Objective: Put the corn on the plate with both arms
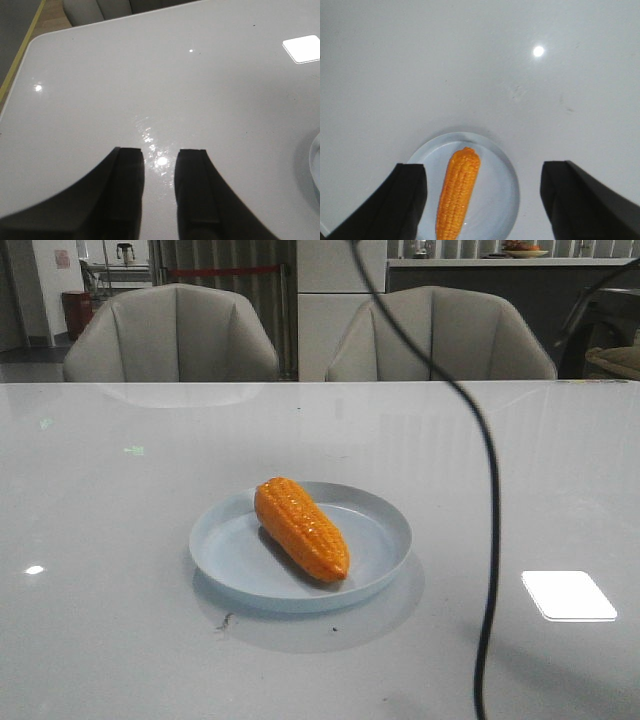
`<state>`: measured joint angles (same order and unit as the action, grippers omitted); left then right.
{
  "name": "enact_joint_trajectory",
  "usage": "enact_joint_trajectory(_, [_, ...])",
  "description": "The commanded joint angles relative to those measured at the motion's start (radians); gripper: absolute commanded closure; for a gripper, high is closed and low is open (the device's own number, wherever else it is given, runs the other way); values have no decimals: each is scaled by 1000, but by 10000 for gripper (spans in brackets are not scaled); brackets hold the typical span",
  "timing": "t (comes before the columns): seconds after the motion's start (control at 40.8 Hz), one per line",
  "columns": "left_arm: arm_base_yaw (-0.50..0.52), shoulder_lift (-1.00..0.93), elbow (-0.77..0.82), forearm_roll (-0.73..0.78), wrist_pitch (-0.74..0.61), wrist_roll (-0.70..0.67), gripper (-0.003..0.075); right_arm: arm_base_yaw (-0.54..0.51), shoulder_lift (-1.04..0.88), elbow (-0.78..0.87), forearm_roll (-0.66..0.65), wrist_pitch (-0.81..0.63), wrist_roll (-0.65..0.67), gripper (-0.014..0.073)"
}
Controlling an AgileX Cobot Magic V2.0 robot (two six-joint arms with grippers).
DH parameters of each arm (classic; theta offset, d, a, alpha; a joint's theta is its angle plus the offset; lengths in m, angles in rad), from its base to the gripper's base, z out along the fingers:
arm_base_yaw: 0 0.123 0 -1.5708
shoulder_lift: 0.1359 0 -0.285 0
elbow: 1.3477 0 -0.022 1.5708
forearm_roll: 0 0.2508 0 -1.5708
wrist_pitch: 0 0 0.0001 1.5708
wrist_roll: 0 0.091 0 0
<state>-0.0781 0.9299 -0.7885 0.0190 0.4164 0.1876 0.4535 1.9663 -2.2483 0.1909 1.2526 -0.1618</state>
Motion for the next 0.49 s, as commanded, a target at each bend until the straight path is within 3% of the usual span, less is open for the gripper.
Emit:
enact_joint_trajectory(0.0, [2, -12, -37, -6, -78, -10, 463, -50, -149, -37, -34, 76, -9, 20])
enact_joint_trajectory(0.27, [2, -12, -37, -6, -78, -10, 463, -252, -339, 19, -64, 78, -8, 20])
enact_joint_trajectory(0.466, [2, -12, -37, -6, -78, -10, 463, -398, -482, 218, -64, 57, -8, 20])
